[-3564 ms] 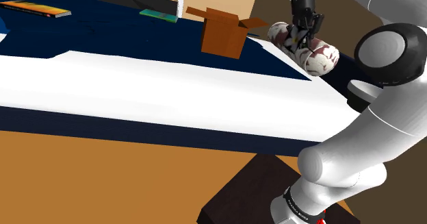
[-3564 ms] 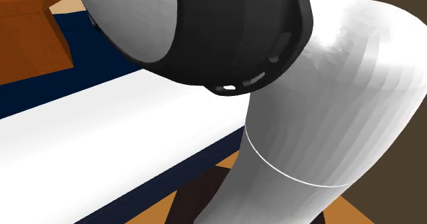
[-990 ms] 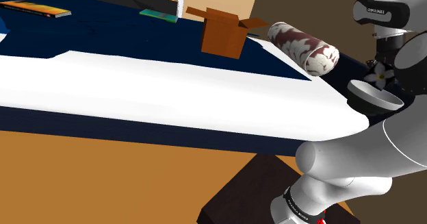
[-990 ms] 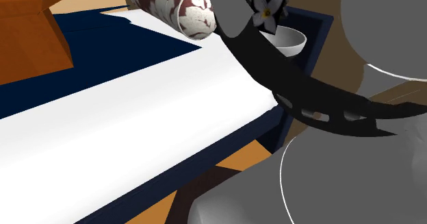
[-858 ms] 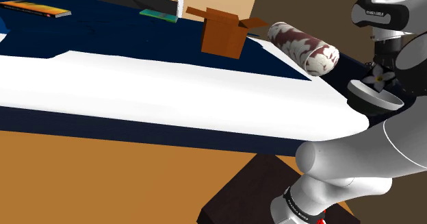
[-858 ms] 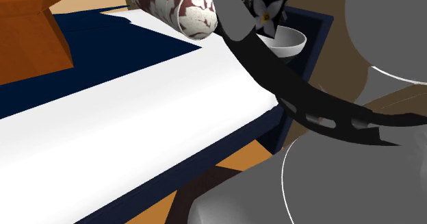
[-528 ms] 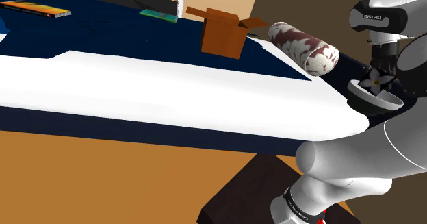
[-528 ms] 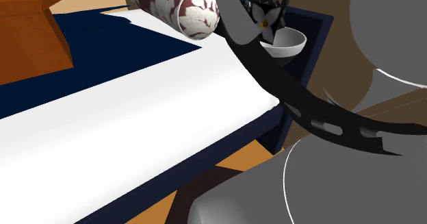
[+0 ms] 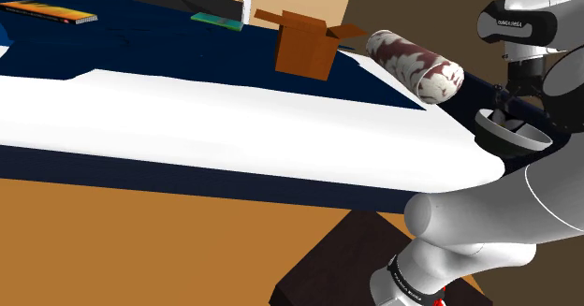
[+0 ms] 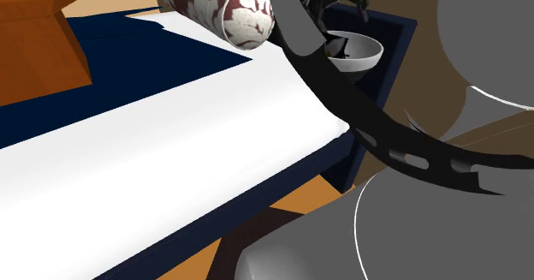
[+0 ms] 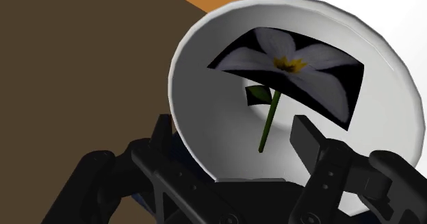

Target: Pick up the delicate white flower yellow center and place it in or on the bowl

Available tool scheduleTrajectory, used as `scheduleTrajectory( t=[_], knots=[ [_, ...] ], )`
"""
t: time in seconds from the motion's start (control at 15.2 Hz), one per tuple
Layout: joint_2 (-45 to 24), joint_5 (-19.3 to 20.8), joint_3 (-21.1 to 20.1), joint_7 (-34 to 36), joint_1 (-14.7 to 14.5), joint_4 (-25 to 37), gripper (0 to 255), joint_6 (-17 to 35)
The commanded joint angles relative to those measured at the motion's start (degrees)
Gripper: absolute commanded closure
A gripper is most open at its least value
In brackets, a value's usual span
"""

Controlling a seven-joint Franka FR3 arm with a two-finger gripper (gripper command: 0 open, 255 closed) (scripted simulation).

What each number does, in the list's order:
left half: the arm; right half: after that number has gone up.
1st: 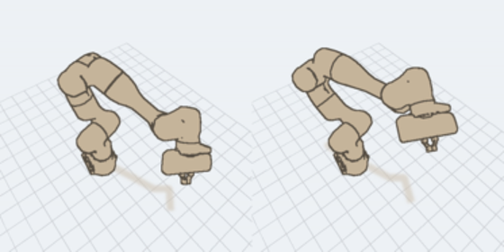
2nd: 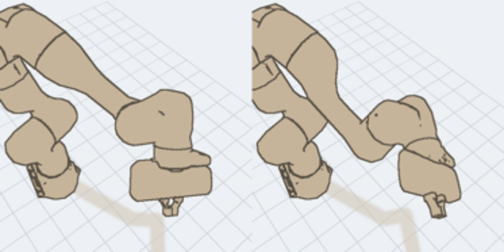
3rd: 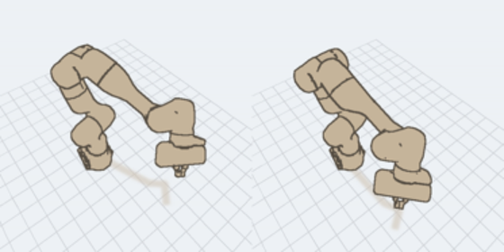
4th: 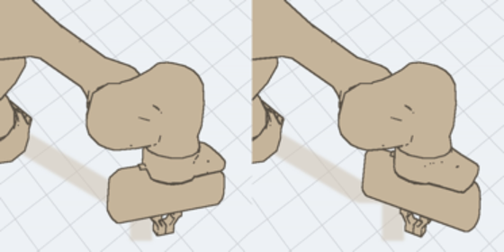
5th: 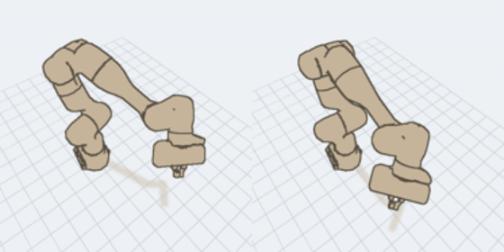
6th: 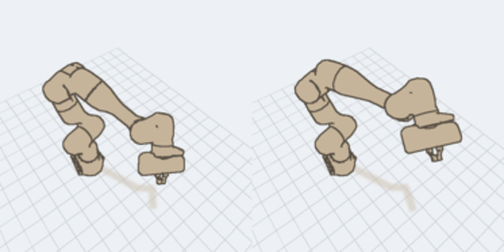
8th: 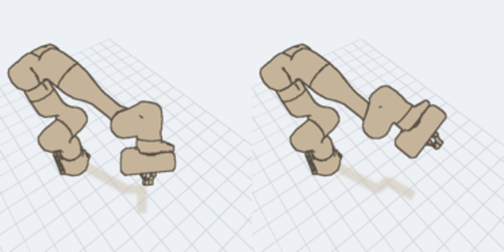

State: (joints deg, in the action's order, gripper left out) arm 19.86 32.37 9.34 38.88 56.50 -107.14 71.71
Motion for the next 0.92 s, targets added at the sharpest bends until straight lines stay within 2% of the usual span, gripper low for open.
scheduleTrajectory(
  t=[0.0,0.07,0.33,0.86],
  knots=[
    [0.00,0.00,0.00,0.00,0.00,0.00,0,0.00],
    [0.00,0.00,0.00,0.00,0.00,0.00,0,0.00],
    [-4.74,-0.66,-2.05,-0.95,-0.82,10.70,0,-6.48],
    [-4.74,-0.66,-2.06,-0.96,-0.82,10.70,0,-6.48]
  ],
)
